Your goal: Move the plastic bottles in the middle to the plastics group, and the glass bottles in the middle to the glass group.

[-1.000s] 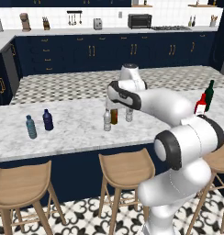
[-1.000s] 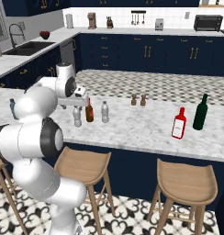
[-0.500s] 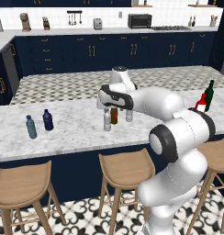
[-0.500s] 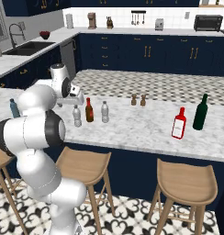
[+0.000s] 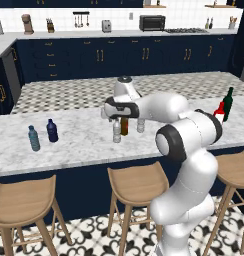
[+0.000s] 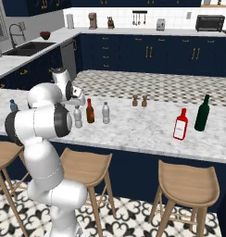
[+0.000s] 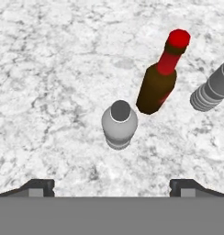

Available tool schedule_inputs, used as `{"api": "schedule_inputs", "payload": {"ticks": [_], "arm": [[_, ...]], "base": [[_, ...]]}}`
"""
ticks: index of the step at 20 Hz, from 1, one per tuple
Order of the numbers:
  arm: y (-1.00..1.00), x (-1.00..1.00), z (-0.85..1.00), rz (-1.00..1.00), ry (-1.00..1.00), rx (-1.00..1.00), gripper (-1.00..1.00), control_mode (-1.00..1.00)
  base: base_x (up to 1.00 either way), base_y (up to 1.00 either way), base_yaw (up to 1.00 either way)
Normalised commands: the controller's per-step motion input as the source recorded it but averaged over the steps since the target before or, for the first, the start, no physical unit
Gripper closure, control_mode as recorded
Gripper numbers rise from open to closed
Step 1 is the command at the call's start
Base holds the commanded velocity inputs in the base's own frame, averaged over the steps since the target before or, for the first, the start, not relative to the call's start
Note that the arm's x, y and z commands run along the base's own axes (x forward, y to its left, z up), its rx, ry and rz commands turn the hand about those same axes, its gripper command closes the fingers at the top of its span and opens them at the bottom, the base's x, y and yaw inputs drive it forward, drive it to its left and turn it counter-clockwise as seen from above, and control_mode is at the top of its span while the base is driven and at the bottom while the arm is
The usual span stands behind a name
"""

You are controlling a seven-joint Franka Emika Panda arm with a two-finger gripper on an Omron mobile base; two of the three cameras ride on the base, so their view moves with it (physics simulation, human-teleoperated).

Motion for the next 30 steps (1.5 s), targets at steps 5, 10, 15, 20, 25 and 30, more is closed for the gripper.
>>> {"api": "schedule_inputs", "payload": {"ticks": [5,10,15,20,25,30], "arm": [[0.00,0.00,-0.16,0.00,-0.02,0.00,-1.00,-1.00],[-0.01,0.01,-0.31,0.00,-0.04,0.00,-1.00,-1.00],[-0.01,0.18,-0.18,0.00,0.00,0.00,-1.00,-1.00],[-0.13,0.05,0.00,0.00,0.00,0.00,-1.00,-1.00],[-0.01,0.19,0.00,0.00,0.00,0.00,-1.00,-1.00],[0.00,0.20,-0.02,0.00,0.00,0.00,-1.00,-1.00]], "base": [[0.00,0.00,0.00],[0.00,0.00,0.00],[0.00,0.00,0.00],[0.00,0.00,0.00],[0.00,0.00,0.00],[0.00,0.00,0.00]]}}
